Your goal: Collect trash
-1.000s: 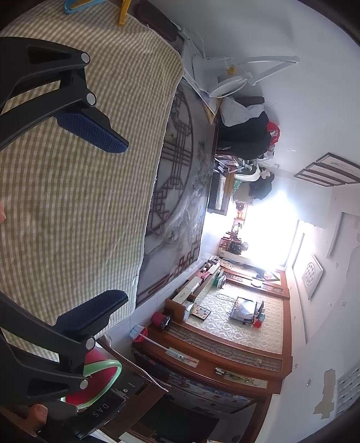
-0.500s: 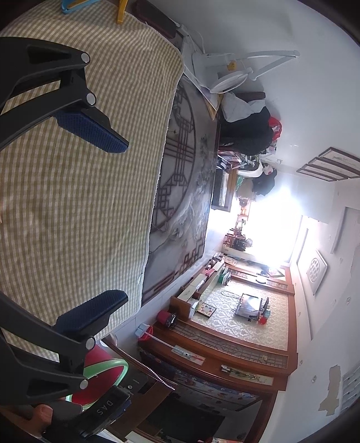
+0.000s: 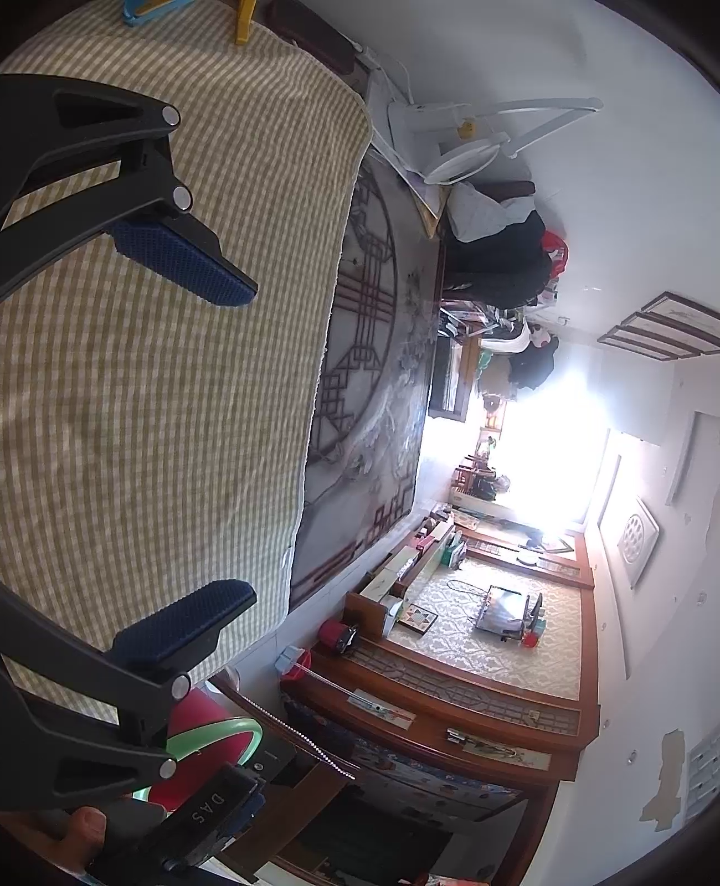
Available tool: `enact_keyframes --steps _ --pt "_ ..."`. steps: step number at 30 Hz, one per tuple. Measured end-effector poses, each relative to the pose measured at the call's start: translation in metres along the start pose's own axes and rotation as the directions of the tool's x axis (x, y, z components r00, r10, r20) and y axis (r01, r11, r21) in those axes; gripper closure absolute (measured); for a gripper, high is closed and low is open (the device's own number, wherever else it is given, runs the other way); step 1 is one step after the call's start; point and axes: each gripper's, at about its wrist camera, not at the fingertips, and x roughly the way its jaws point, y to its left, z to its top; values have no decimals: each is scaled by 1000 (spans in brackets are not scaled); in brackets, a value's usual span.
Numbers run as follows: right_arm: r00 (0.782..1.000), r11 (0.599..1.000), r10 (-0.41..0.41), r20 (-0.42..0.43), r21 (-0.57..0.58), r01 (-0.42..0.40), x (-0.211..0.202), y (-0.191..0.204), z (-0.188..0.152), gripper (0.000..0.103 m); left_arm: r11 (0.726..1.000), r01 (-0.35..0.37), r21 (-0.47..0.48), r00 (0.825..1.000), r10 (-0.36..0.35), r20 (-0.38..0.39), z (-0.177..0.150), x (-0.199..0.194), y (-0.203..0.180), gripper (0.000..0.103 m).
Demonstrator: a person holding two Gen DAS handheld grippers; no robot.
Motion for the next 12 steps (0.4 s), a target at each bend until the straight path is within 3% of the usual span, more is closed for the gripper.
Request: enact_keyframes --steps 8,12 --pt "994 996 63 -89 -60 -69 21 19 -4 5 999 -38 21 999 38 5 3 1 1 8" --pt "968 982 127 -216 -110 -153 63 45 -13 5 997 -69 19 998 68 8 8 0 11 8"
